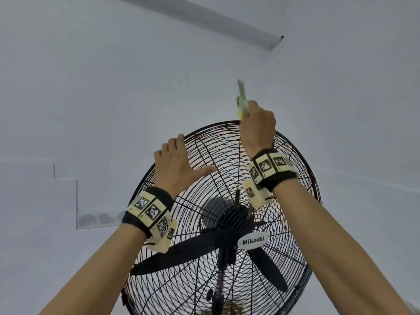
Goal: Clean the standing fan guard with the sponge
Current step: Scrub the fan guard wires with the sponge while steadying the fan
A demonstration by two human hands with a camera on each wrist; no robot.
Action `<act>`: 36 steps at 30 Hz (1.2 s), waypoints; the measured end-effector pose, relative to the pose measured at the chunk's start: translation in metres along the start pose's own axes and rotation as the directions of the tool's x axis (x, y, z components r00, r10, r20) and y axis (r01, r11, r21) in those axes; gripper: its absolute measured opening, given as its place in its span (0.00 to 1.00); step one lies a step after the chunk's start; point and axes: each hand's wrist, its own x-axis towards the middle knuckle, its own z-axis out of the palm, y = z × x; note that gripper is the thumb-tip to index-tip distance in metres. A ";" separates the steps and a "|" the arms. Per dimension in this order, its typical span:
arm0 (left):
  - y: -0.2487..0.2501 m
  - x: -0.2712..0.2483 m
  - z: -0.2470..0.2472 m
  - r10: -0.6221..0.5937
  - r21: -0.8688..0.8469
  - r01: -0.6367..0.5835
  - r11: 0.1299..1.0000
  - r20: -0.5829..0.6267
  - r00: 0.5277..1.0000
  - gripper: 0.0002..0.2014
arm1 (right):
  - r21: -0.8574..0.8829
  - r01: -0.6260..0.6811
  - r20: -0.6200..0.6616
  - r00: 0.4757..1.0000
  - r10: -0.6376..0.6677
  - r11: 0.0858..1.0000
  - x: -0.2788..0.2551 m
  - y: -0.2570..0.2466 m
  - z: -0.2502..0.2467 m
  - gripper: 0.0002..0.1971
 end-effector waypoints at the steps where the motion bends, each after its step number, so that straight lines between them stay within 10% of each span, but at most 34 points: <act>1: 0.000 0.000 0.000 0.000 0.003 0.000 1.000 0.002 1.000 0.67 | -0.074 0.062 0.036 0.998 -0.060 0.995 -0.001 0.002 0.002 0.14; 4: 0.002 0.001 0.001 -0.006 0.005 0.006 1.000 -0.008 1.000 0.67 | 0.121 0.308 0.145 0.935 -0.323 0.944 -0.018 -0.017 0.008 0.12; 7: 0.004 0.001 0.002 -0.003 0.006 0.003 1.000 -0.016 1.000 0.67 | 0.457 0.197 0.156 0.942 -0.296 0.867 -0.022 -0.025 0.004 0.11; 12: 0.002 -0.002 0.000 0.005 0.013 -0.005 1.000 -0.015 1.000 0.68 | 0.111 0.022 -0.070 0.997 -0.014 0.994 -0.004 0.010 0.000 0.13; 15: 0.002 0.000 0.001 -0.002 0.007 0.002 1.000 -0.013 1.000 0.68 | -0.052 0.298 0.106 0.951 -0.292 0.953 -0.016 0.001 0.013 0.17; 17: 0.004 0.000 0.002 -0.004 0.003 0.004 1.000 -0.020 1.000 0.67 | 0.239 0.367 0.167 0.896 -0.410 0.899 -0.025 -0.017 0.010 0.15; 20: 0.004 0.000 0.001 0.000 -0.003 0.000 1.000 -0.025 1.000 0.67 | 0.500 0.148 0.105 0.967 -0.230 0.853 -0.024 -0.023 -0.002 0.13; 24: 0.000 -0.003 -0.002 0.025 0.000 -0.025 1.000 0.006 1.000 0.71 | 0.121 -0.045 -0.181 0.981 0.067 0.992 -0.021 0.018 0.002 0.15; 31: -0.002 0.000 0.001 -0.031 -0.015 0.031 0.999 0.031 0.999 0.71 | 0.397 0.388 0.008 0.905 -0.426 0.832 -0.066 -0.011 0.008 0.11; 36: -0.003 -0.003 -0.001 -0.021 -0.014 0.021 1.000 0.034 0.999 0.72 | 0.147 0.046 -0.157 0.987 -0.022 0.988 -0.035 0.014 0.003 0.14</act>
